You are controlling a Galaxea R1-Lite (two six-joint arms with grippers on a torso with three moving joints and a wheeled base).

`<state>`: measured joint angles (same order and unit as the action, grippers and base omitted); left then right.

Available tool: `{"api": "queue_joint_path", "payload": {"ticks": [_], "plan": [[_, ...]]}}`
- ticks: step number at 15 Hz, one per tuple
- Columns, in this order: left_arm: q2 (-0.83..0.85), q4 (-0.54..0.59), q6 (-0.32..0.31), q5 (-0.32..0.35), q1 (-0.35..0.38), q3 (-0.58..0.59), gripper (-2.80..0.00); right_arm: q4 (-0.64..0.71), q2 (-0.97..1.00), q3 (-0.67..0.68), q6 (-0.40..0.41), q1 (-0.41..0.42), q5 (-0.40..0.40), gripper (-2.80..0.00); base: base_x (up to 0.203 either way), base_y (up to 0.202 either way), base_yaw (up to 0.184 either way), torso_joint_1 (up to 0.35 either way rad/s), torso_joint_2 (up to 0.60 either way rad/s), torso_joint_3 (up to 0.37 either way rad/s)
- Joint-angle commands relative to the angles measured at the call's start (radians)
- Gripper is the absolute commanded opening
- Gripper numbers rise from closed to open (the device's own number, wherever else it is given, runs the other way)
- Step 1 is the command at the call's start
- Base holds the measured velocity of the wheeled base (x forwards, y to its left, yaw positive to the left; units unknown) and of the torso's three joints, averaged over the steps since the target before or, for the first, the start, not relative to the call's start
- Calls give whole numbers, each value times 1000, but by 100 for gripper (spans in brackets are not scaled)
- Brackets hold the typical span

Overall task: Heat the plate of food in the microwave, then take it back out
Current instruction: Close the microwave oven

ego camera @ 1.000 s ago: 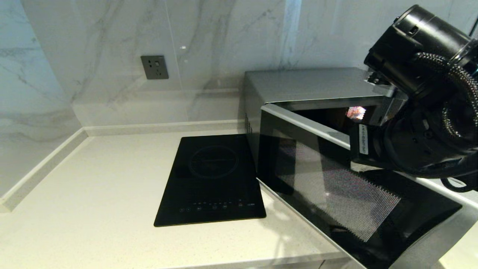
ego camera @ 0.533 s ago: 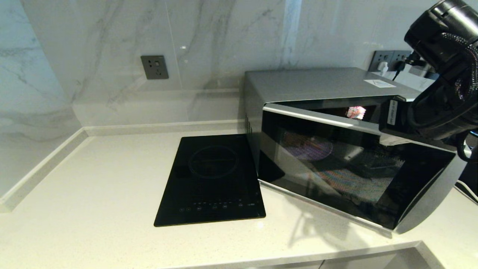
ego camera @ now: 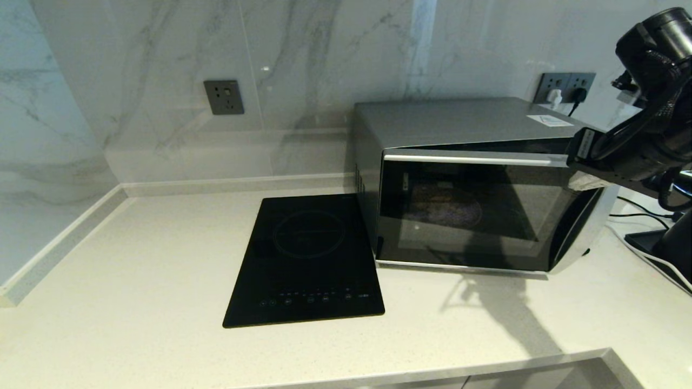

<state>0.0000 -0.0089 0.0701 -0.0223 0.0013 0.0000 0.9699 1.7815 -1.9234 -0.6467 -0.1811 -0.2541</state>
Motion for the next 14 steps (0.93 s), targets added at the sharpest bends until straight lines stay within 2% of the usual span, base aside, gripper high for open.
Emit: {"api": "queue_joint_path", "payload": {"ticks": [1, 8, 14], "plan": [[2, 0, 2, -1, 0, 0, -280, -89, 75, -3, 2, 71, 49, -280, 0, 0, 0, 0, 0, 0], [2, 0, 0, -1, 0, 0, -280, -313, 192, -46, 25, 157, 85, -280, 0, 0, 0, 0, 0, 0], [2, 0, 1, -1, 0, 0, -280, -396, 194, -40, 27, 187, 153, -280, 0, 0, 0, 0, 0, 0]]}}
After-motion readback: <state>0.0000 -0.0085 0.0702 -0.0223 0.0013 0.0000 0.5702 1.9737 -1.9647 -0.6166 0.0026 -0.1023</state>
